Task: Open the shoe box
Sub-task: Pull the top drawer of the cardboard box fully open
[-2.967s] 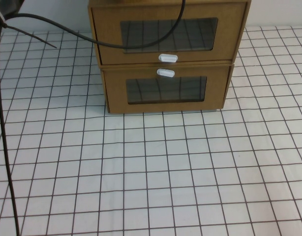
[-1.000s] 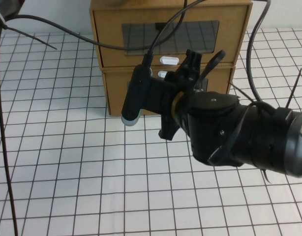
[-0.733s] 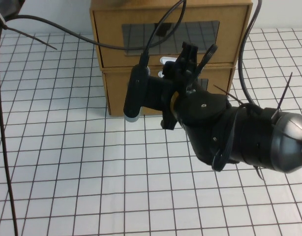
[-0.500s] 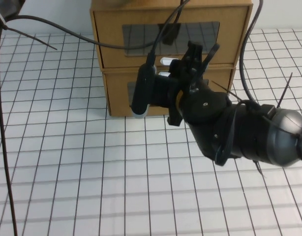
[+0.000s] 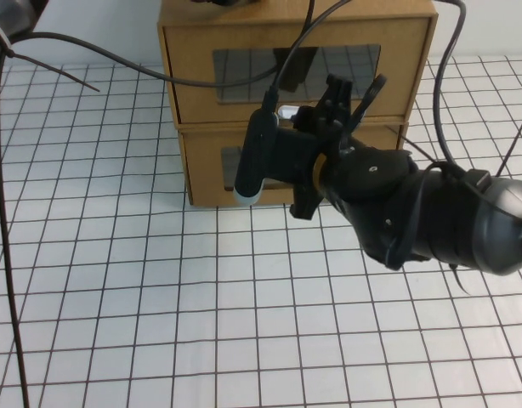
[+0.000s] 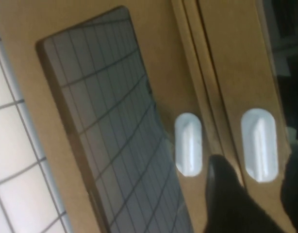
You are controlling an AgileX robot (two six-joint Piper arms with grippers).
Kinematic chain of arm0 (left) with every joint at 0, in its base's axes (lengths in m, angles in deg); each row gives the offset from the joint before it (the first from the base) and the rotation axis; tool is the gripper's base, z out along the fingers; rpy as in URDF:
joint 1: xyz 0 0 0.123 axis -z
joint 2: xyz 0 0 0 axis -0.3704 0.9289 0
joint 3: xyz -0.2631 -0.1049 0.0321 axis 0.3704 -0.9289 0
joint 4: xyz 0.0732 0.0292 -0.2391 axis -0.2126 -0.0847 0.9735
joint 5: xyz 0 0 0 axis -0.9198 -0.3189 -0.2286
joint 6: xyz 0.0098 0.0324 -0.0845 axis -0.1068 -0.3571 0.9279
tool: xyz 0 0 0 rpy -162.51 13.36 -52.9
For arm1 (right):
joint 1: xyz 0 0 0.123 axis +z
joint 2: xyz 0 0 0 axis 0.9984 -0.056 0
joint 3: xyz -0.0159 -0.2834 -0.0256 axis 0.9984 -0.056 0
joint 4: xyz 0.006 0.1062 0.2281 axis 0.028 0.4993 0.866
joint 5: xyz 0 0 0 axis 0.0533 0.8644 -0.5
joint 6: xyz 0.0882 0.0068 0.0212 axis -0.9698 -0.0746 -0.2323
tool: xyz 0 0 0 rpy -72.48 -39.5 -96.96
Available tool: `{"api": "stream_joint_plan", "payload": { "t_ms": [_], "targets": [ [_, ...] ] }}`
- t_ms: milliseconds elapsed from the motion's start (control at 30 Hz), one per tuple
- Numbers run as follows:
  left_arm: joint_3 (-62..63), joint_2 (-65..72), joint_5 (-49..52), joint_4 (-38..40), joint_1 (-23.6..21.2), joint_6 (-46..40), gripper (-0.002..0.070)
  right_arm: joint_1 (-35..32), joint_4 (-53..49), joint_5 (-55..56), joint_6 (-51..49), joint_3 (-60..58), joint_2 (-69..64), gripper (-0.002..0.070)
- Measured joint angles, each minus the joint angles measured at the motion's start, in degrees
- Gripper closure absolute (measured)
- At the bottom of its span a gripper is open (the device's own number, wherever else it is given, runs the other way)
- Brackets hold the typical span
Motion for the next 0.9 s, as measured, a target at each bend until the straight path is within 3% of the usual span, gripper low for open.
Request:
{"api": "stream_joint_plan", "payload": {
  "t_ms": [533,900],
  "targets": [
    [0.09,0.00,0.15,0.33,0.00,0.22,0.0680,-2.80,-0.19,0.85,-0.07,7.61,-6.73,0.0444],
    [0.09,0.00,0.15,0.33,0.00,0.11,0.0680,-3.84,-0.19,2.65,0.74,8.25,-6.85,0.0501]
  ]
}}
